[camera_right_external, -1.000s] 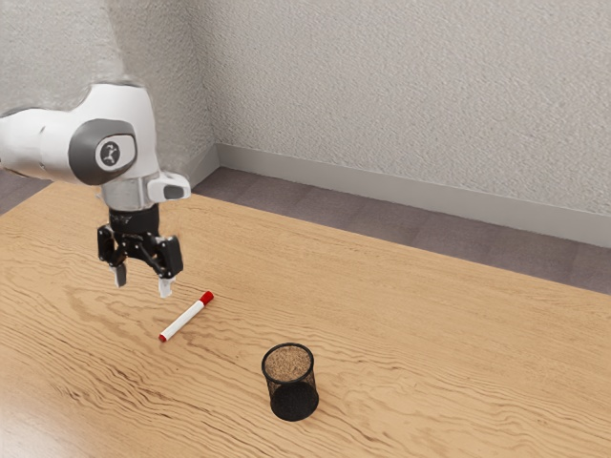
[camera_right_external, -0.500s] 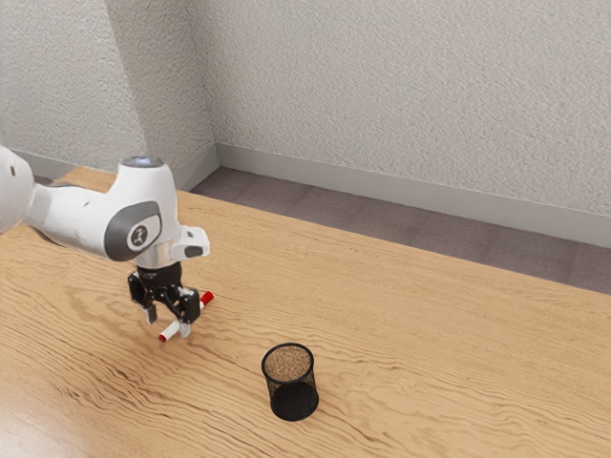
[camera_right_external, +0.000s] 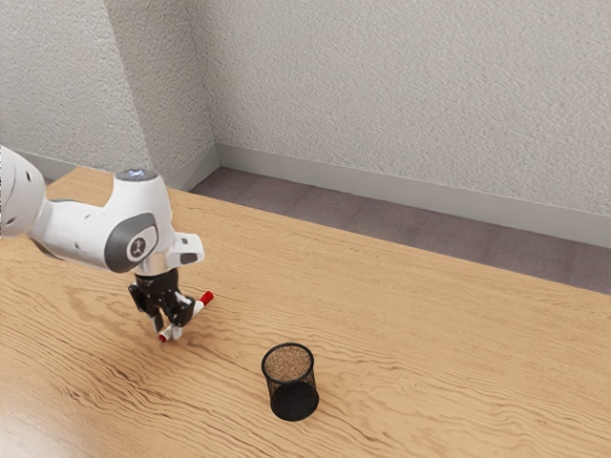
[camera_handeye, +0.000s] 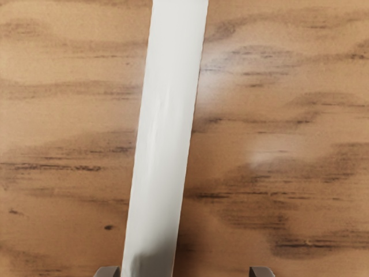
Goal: Put the marker into the pen holder.
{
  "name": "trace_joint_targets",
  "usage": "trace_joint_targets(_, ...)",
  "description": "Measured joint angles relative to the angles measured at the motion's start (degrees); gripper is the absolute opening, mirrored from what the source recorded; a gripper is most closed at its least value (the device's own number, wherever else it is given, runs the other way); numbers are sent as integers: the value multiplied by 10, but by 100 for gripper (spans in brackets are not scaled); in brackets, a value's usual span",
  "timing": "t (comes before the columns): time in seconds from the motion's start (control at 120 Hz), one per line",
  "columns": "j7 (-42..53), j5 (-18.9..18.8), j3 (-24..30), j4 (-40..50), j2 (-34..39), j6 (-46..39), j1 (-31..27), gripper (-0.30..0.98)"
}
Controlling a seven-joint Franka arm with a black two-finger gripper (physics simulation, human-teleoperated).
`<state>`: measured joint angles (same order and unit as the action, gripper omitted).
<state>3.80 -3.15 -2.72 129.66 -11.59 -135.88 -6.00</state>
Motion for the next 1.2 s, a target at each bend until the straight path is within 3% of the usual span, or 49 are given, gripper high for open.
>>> trace_joint_targets(0.983,15,12,1,-30,-44,-4,-31,-3)
trace_joint_targets(1.2,8,14,2,-35,16,49,-17,-4)
